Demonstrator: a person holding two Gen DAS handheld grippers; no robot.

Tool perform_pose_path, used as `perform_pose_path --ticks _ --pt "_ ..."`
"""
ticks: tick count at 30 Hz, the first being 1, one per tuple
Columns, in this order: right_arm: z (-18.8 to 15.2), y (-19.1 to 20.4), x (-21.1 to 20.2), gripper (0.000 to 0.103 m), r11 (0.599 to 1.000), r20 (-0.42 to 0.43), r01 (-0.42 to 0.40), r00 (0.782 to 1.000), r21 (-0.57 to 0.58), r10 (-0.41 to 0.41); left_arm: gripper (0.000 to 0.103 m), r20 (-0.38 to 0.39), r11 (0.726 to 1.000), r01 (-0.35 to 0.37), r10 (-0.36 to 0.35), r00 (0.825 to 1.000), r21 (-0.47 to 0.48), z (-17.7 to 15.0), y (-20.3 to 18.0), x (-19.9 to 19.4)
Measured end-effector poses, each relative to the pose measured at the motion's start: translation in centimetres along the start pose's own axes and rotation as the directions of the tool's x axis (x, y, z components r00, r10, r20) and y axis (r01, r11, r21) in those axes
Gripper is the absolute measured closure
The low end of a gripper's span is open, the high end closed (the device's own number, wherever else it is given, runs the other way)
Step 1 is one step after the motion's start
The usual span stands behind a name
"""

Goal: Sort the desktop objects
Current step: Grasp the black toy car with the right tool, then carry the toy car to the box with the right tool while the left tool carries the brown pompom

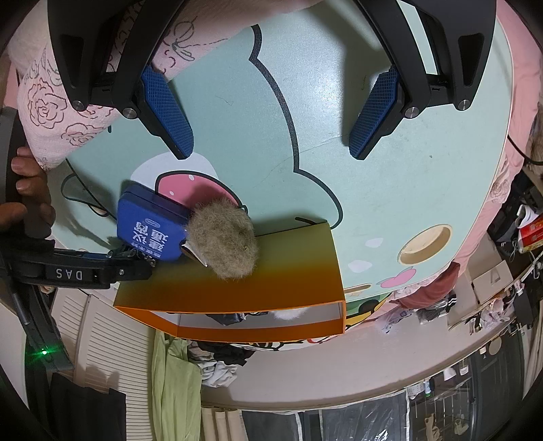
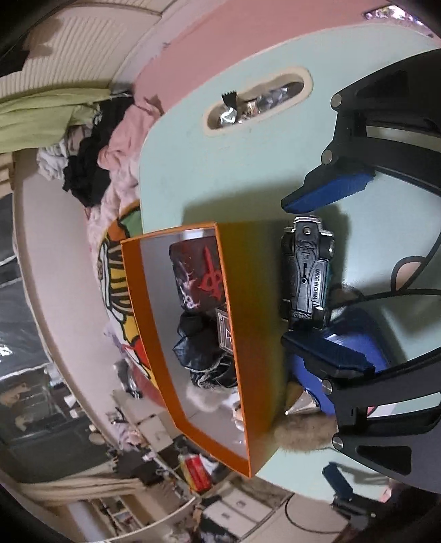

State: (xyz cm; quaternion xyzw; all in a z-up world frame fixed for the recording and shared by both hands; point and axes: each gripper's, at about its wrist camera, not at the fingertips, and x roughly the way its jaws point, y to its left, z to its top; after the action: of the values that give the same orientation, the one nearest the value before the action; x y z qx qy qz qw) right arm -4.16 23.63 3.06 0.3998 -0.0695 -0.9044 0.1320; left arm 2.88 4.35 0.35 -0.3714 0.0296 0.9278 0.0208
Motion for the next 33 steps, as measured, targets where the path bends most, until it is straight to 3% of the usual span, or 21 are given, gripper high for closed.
perform_pose_path --ticks 5,7,9,11,14,16,18,19,20,26,30,33 --pt "-0.7 -1.2 -0.1 0.043 0.993 0.02 -0.106 0.994 0.059 0.105 0.01 0.0 1.0 0.0 0.0 1.0 0.0 0.0 0.0 0.0" --pt "-1.1 -1.3 -0.5 0.043 0.989 0.036 -0.131 0.991 0.074 0.128 0.01 0.0 1.0 0.0 0.0 1.0 0.0 0.0 0.0 0.0" --pt "-1.1 -0.9 -0.8 0.039 0.991 0.045 -0.107 0.994 0.078 0.103 0.01 0.001 1.0 0.0 0.0 1.0 0.0 0.0 0.0 0.0" --pt "-0.6 -0.1 -1.2 0.021 0.997 0.062 -0.05 0.997 0.05 0.047 0.01 0.001 1.0 0.0 0.0 1.0 0.0 0.0 0.0 0.0" --pt "0.1 1.0 -1.1 0.014 1.0 0.073 -0.017 0.997 0.008 0.016 0.01 0.001 1.0 0.0 0.0 1.0 0.0 -0.1 0.0 0.0" --pt "0.2 1.9 0.3 0.013 0.999 0.013 0.027 1.0 -0.04 -0.026 0.01 0.001 1.0 0.0 0.0 1.0 0.0 0.0 0.0 0.0" --pt "0.3 2.1 1.3 0.016 0.999 -0.028 0.029 0.999 -0.045 -0.03 0.01 0.0 1.0 -0.001 0.001 1.0 0.002 0.0 0.0 0.0" --pt "0.3 2.4 1.4 0.028 0.994 -0.024 0.08 0.996 -0.071 -0.082 0.01 0.001 1.0 -0.001 0.001 1.0 0.002 0.0 0.0 0.0" --pt "0.2 2.5 1.3 0.032 0.992 -0.02 0.095 0.995 -0.078 -0.097 0.01 0.001 1.0 0.0 0.0 1.0 0.003 0.0 0.0 -0.1" --pt "-1.2 1.6 0.1 0.032 0.997 0.026 0.05 0.998 -0.054 -0.049 0.01 0.0 1.0 0.007 -0.007 1.0 0.003 0.0 0.0 -0.1" --pt "-2.3 0.5 -2.7 0.032 1.0 0.151 -0.023 0.988 -0.008 0.024 0.01 0.023 0.999 0.051 -0.051 0.998 -0.003 0.4 0.3 -0.9" --pt "-3.2 0.1 -4.2 0.032 0.999 0.211 -0.041 0.977 0.006 0.039 0.01 0.087 0.997 0.066 -0.063 0.994 -0.032 1.8 0.8 -2.0"
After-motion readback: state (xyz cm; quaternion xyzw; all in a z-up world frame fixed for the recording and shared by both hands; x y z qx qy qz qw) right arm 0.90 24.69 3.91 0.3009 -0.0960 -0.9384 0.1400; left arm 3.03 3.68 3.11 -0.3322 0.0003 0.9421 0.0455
